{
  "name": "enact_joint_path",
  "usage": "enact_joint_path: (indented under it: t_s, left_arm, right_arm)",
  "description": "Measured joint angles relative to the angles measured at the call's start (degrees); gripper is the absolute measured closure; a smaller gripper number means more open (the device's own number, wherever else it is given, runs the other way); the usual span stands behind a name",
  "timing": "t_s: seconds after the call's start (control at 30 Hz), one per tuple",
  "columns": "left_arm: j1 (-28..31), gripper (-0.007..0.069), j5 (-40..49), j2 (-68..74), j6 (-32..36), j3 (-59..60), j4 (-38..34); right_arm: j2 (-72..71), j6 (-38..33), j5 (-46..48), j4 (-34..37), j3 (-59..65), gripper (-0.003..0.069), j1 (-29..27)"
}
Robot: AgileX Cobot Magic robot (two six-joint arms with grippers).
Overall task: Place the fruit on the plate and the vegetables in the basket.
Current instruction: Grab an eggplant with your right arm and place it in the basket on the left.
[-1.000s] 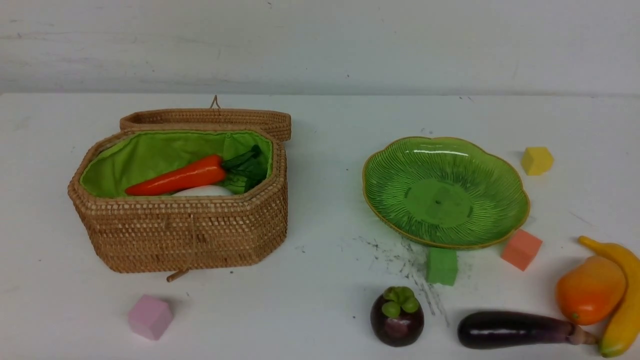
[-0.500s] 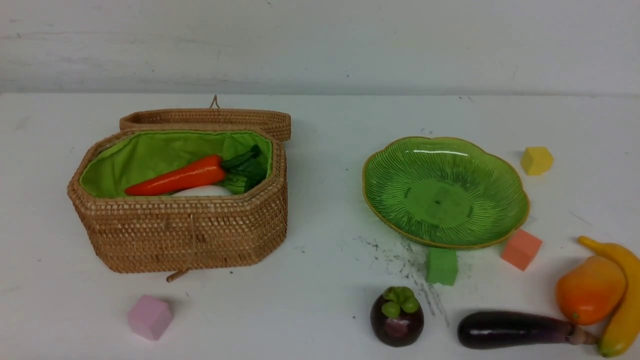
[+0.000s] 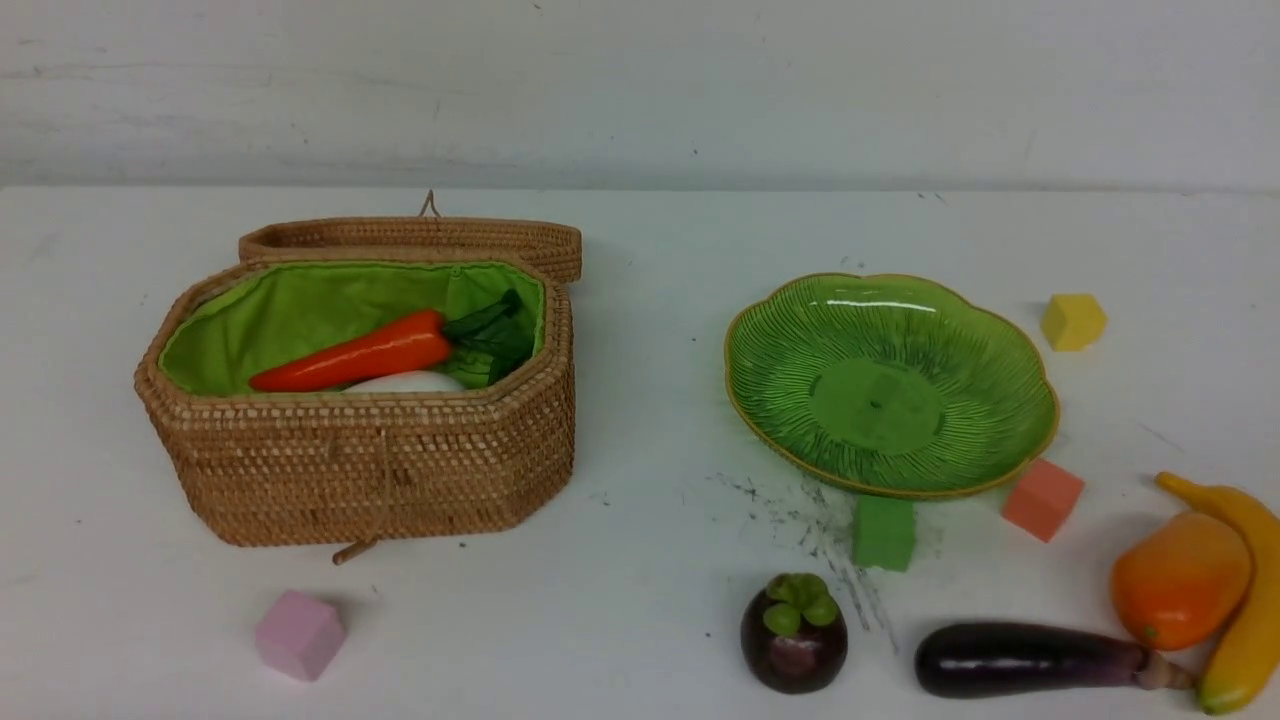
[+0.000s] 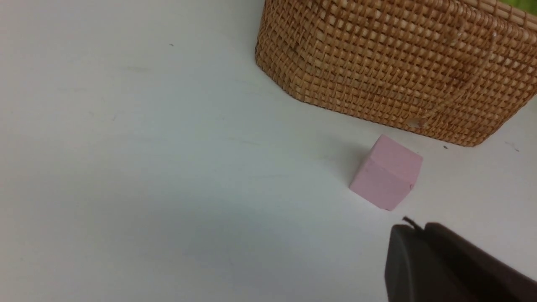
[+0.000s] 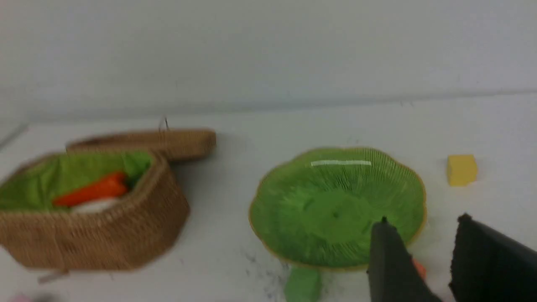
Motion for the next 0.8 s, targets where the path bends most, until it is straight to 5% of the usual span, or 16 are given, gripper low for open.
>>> enact_joint_path:
  t_s: [0.33, 0.6, 0.8]
  left_arm:
    - [0.0, 0.0597, 0.0, 0.0, 0.0, 0.0, 0.0]
    - [0.0, 0.0596, 0.0, 0.0, 0.0, 0.0, 0.0]
    - [0.0, 0.0592, 0.0, 0.0, 0.0, 0.0, 0.0]
  right_arm:
    - [21.1, -8.6, 12.8, 1.5, 0.6, 0.0416, 2.4]
    - [36.9, -36.5, 12.0, 1.2, -1.0, 0.0385, 7.9]
    - [43.4, -49.3, 6.7, -2.3, -1.3, 0.0295, 10.8]
